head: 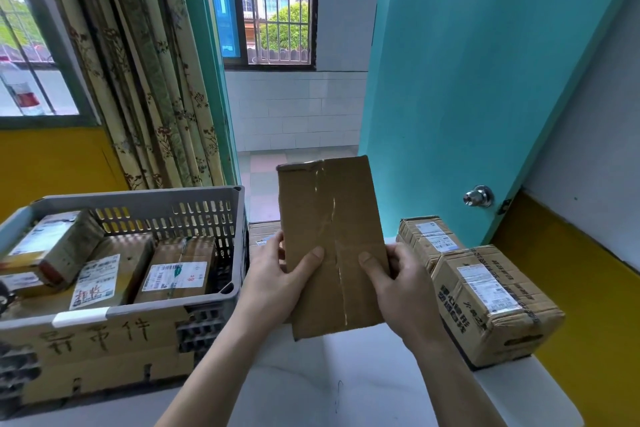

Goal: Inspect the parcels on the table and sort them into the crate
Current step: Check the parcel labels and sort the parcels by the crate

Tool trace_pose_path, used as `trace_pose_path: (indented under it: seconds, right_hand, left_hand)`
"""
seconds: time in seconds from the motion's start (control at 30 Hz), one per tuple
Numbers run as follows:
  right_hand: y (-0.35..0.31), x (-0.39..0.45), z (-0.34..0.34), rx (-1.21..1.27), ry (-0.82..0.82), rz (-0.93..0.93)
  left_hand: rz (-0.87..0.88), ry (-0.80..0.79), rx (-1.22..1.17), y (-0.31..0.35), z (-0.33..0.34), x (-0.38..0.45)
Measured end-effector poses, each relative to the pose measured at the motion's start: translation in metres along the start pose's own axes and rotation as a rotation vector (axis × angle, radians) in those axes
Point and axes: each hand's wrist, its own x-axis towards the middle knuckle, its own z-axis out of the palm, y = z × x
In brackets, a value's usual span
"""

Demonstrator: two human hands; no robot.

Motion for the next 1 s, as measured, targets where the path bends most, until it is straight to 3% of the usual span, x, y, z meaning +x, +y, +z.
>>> trace_pose_path:
  seconds: [0.2,0.37,0.63,1.0]
  right_hand:
    - [-0.005,0.003,0.006,-0.052,-0.088,-0.005]
    - [-0.002,0.003,0.006,-0.062,-0.075,-0.012]
    - [-0.002,-0.008,0.014,-0.045,-0.074,-0.058]
    - [-0.018,0.004,-0.003,-0.106,-0.102,-0.057]
  left_hand:
    - [0.068,0.015,0.141,-0.001,-0.008,-0.001]
    - [0.065,-0.018,0.068,-0.005,-0.007,-0.004]
    - [0.072,0.08,0.168,0.005,-0.016,-0.001]
    - [0.096,-0.024,0.126,0.009,-0.016,-0.01]
